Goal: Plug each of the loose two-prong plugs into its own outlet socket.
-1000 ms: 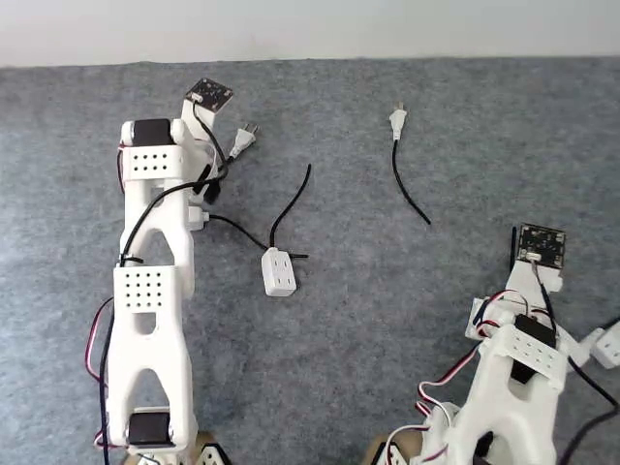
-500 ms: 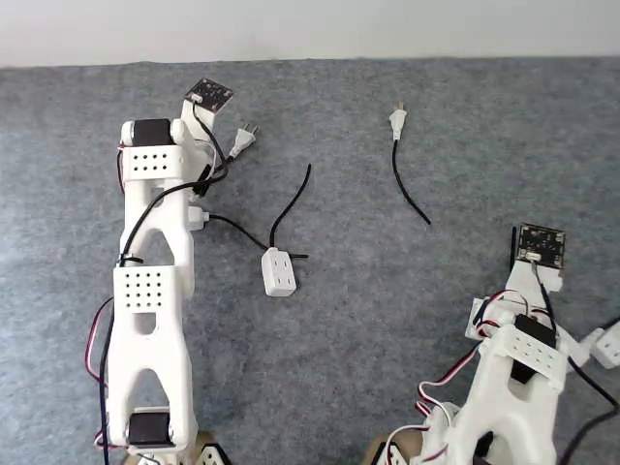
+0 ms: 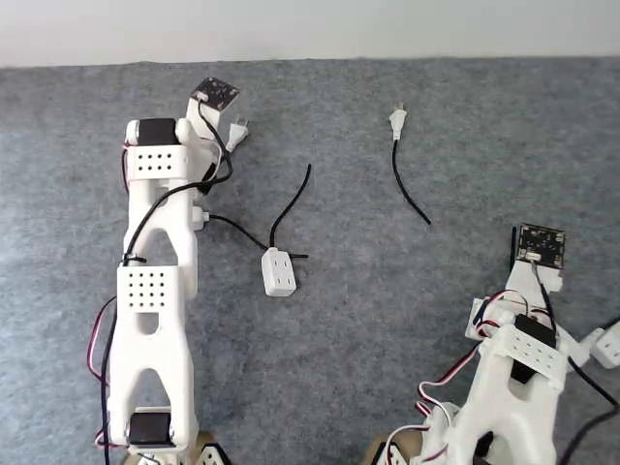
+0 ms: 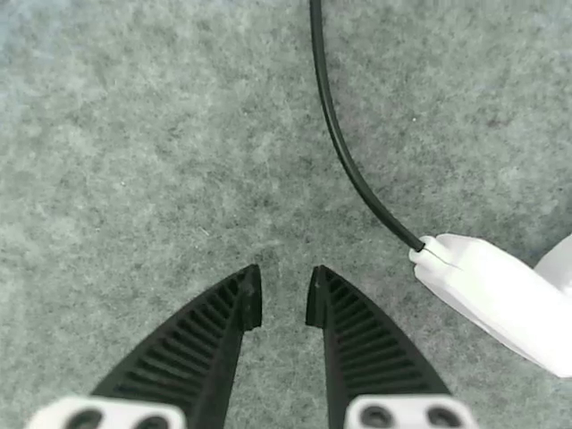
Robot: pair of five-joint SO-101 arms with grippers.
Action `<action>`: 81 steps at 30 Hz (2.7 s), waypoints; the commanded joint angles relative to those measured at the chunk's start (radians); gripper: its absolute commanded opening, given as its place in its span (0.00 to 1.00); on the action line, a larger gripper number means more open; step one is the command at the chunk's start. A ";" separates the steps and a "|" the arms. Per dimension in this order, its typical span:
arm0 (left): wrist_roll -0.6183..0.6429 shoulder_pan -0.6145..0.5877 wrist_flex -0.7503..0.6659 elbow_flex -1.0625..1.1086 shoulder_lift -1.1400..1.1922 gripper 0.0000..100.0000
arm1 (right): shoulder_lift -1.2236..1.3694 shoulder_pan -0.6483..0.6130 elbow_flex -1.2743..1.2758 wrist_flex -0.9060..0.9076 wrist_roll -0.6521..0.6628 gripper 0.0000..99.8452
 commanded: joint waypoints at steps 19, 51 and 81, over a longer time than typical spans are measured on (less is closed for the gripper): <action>0.186 -0.002 0.028 0.326 -0.379 0.01 | -0.021 -0.010 -0.012 -0.016 0.011 0.09; 0.190 0.301 0.020 1.627 -1.821 0.01 | -0.021 -0.010 -0.008 -0.036 0.011 0.09; 0.404 0.993 -0.359 2.049 -1.981 0.01 | -0.021 -0.008 -0.008 -0.031 0.011 0.09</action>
